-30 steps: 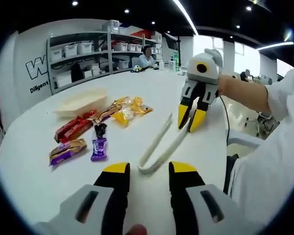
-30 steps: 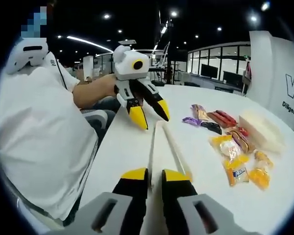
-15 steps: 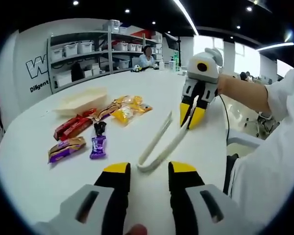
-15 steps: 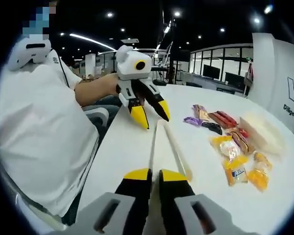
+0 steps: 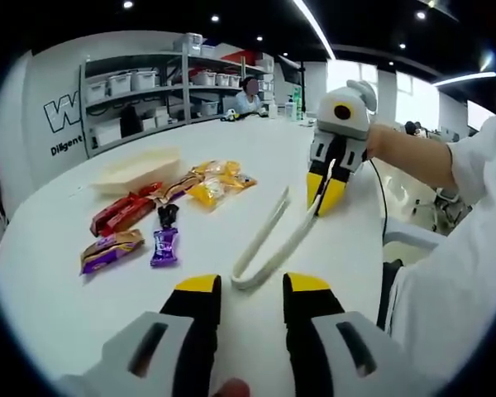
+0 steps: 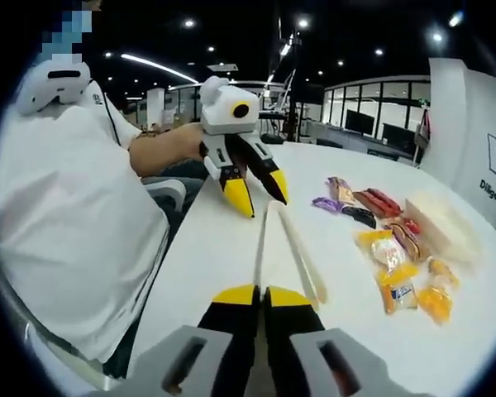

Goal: Place the target food into the container with the food tongs after gripping and lifting it, then release it inside without dropping or visibly crushing the food.

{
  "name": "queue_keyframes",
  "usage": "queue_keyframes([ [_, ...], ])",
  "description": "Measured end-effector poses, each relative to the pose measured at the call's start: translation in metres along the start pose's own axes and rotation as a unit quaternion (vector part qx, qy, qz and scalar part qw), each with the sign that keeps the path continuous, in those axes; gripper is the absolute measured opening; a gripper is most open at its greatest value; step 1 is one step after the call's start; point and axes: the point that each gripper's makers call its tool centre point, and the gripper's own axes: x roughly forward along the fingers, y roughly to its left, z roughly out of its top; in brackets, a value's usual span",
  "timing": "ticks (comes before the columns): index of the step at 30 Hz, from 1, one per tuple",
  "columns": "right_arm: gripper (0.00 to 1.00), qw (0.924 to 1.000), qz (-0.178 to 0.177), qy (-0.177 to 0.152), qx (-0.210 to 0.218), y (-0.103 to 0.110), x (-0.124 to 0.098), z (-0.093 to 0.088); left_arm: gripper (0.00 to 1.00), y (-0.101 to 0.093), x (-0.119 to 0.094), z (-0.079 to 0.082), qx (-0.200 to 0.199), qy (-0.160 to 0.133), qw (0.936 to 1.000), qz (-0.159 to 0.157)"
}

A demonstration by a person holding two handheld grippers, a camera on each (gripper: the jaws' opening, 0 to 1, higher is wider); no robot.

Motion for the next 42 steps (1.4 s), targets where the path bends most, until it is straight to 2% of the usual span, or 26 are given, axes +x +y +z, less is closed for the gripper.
queue_keyframes([
  [16, 0.00, 0.9984, -0.010, -0.047, 0.031, -0.003, -0.002, 0.004, 0.30, 0.002, -0.002, 0.001, -0.005, -0.006, 1.0000, 0.003],
  [19, 0.00, 0.9972, -0.007, -0.066, 0.034, -0.002, -0.004, 0.008, 0.32, 0.005, -0.004, 0.002, -0.011, -0.011, 0.9999, 0.006],
  [22, 0.00, 0.9967, -0.010, -0.071, 0.038, -0.004, -0.004, 0.010, 0.35, 0.007, -0.005, 0.005, -0.022, -0.021, 0.9995, 0.007],
  [28, 0.00, 0.9928, -0.003, -0.111, 0.044, -0.003, -0.008, 0.022, 0.40, 0.006, -0.006, 0.014, -0.035, -0.046, 0.9983, 0.000],
  [31, 0.00, 0.9905, -0.004, -0.128, 0.050, -0.004, -0.008, 0.028, 0.44, 0.004, -0.007, 0.021, -0.048, -0.068, 0.9965, -0.006],
  [39, 0.00, 0.9777, 0.013, -0.196, 0.075, -0.001, -0.012, 0.050, 0.48, 0.001, -0.013, 0.047, -0.076, -0.143, 0.9864, -0.027],
  [42, 0.00, 0.9727, 0.020, -0.216, 0.082, 0.000, -0.013, 0.058, 0.48, -0.004, -0.014, 0.055, -0.085, -0.162, 0.9822, -0.041],
])
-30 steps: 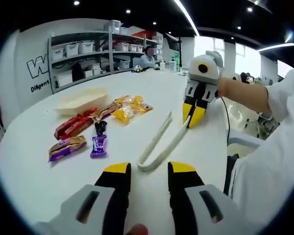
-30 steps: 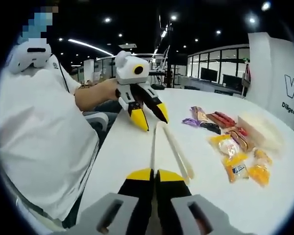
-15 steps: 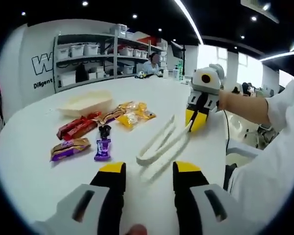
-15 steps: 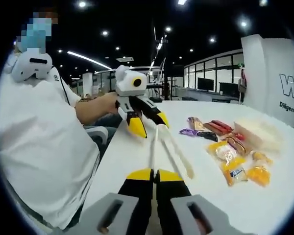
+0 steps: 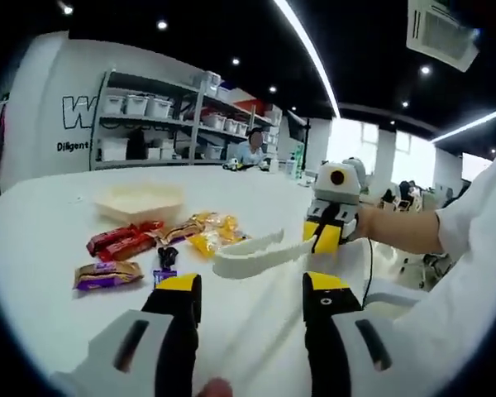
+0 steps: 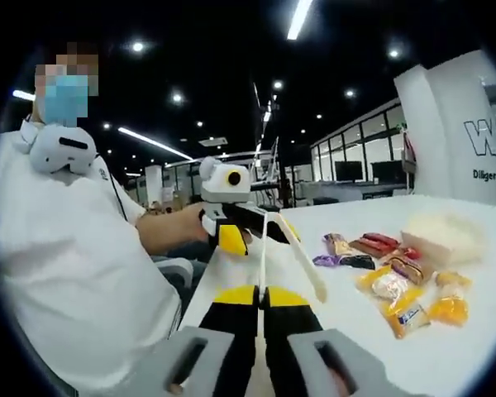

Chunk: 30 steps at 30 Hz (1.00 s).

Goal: Place the target food into the container with the food tongs after gripping and lifting it, then release it inside without dropping or visibly crushing the food.

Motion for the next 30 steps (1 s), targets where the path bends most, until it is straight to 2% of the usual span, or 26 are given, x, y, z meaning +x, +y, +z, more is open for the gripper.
queue_keyframes([
  [9, 0.00, 0.9984, 0.024, -0.048, 0.018, 0.009, 0.006, 0.017, 0.52, -0.014, 0.007, 0.012, -0.022, -0.041, 0.9984, -0.031],
  [18, 0.00, 0.9950, 0.044, -0.084, 0.030, 0.018, 0.010, 0.032, 0.51, -0.028, 0.014, 0.028, -0.046, -0.092, 0.9925, -0.065],
  [24, 0.00, 0.9937, 0.052, -0.094, 0.030, 0.021, 0.012, 0.037, 0.51, -0.032, 0.017, 0.037, -0.064, -0.119, 0.9875, -0.082],
  [30, 0.00, 0.9922, 0.057, -0.106, 0.032, 0.023, 0.012, 0.042, 0.49, -0.036, 0.019, 0.041, -0.068, -0.130, 0.9849, -0.091],
])
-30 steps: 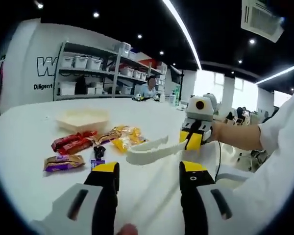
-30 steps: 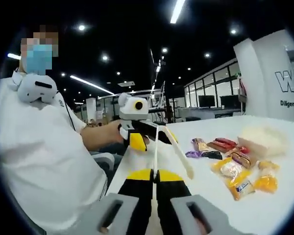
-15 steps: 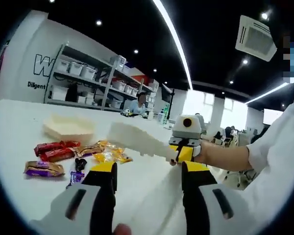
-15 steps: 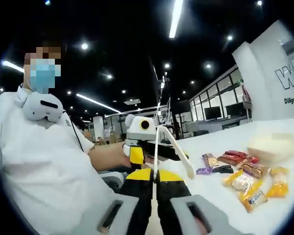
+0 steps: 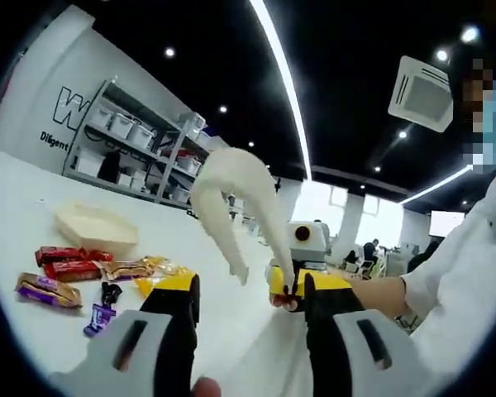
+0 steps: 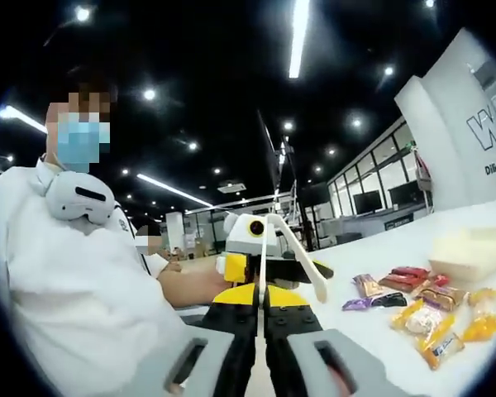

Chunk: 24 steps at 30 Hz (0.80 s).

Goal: Place the target food into the container with the food tongs after gripping and lifting it, then release it inside without dropping or visibly crushing the food.

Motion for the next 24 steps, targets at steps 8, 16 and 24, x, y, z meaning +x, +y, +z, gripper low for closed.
queue_keyframes([
  [8, 0.00, 0.9999, 0.010, -0.011, 0.002, 0.005, 0.004, 0.004, 0.46, -0.005, 0.004, 0.002, -0.008, -0.011, 0.9998, -0.016],
  [16, 0.00, 0.9997, 0.021, -0.014, 0.007, 0.010, 0.006, 0.007, 0.42, -0.010, 0.006, 0.005, -0.012, -0.019, 0.9993, -0.030],
  [24, 0.00, 0.9993, 0.028, -0.021, 0.015, 0.014, 0.007, 0.010, 0.35, -0.019, 0.005, 0.008, -0.017, -0.031, 0.9980, -0.052],
])
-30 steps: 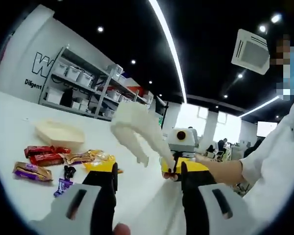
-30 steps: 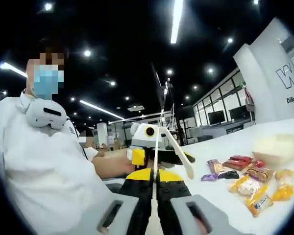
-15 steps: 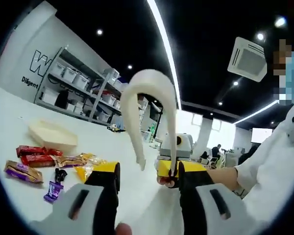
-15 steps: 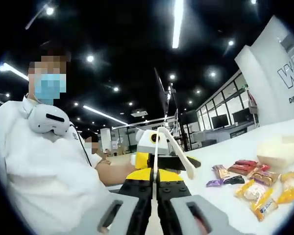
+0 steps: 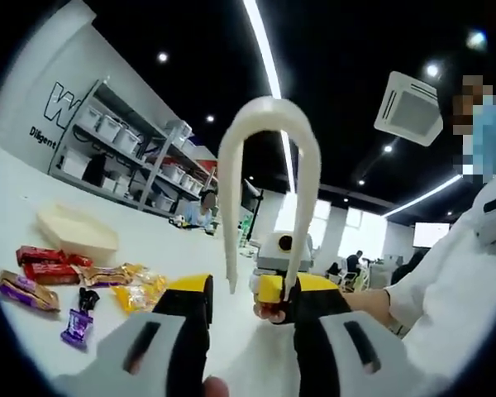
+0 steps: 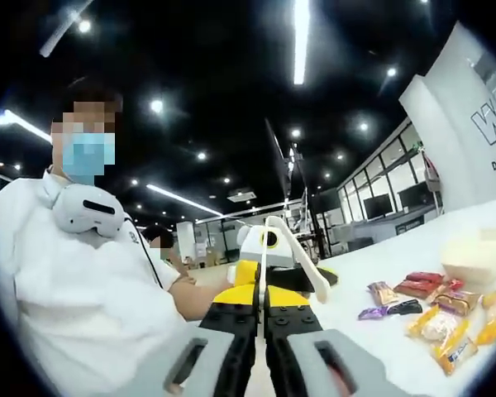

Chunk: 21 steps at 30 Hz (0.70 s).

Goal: Place the target food into the container with the food tongs after gripping and lifting it, then release it inside without dropping or visibly crushing the food.

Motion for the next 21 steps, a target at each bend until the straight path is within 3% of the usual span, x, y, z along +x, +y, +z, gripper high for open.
queue_keyframes([
  [6, 0.00, 1.0000, 0.002, -0.001, 0.009, 0.0009, 0.0003, 0.0002, 0.29, -0.0056, 0.0003, 0.0010, 0.006, -0.001, 0.9999, -0.012],
  [21, 0.00, 0.9998, 0.009, -0.001, 0.019, 0.0023, 0.0012, 0.0035, 0.27, -0.0095, 0.0009, 0.0037, 0.007, -0.002, 0.9997, -0.023],
])
